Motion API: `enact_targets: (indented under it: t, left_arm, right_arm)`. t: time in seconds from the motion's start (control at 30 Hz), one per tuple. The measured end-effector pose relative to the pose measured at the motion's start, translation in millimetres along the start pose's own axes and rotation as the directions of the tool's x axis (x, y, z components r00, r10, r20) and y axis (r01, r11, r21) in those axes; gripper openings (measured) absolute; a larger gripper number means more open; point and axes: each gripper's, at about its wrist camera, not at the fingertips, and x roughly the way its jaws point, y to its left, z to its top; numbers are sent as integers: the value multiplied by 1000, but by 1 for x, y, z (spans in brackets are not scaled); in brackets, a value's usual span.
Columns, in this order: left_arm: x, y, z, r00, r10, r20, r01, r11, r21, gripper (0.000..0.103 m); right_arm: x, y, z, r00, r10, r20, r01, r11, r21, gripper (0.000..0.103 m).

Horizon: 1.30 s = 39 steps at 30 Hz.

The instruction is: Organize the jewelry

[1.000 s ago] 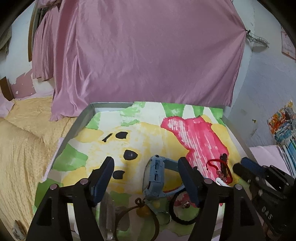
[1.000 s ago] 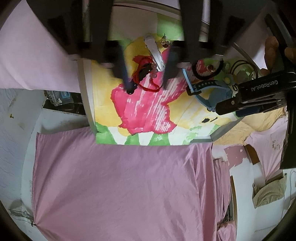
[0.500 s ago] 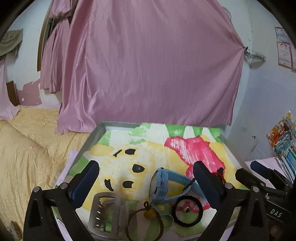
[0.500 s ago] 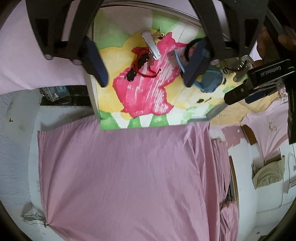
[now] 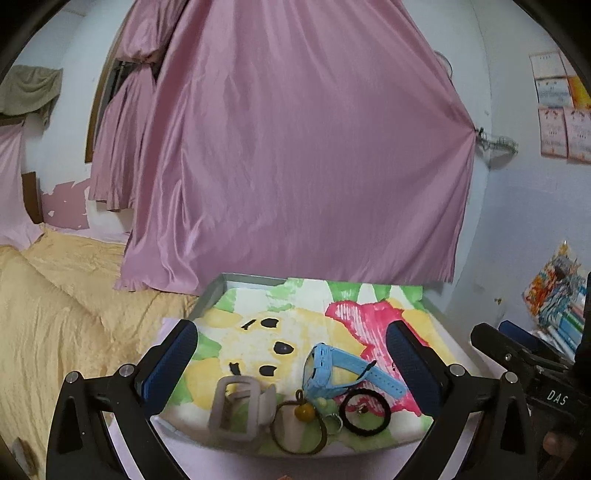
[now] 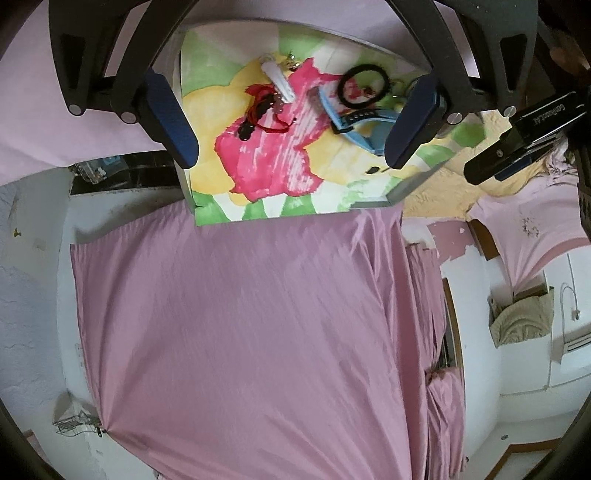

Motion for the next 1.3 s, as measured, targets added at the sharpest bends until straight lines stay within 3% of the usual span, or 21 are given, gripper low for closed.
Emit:
enact_targets:
  t: [0.37,0.83,1.3]
  left_arm:
    - [-68,18,-13,997,27,75,-26,999,-24,102]
    - [-158,38,-38,989,62,131,-60,998,-17,102]
    - [-182,43,-78,991,87,97,-87,996,-11,102]
  right_arm:
    - [-64,24,-17,999,26,47,-26,1000,-4,101]
    - [-159,52,-55,996,3,93,-4,1000,10,101]
    - [-181,57,-90,997,-26,66,25,1000,9,101]
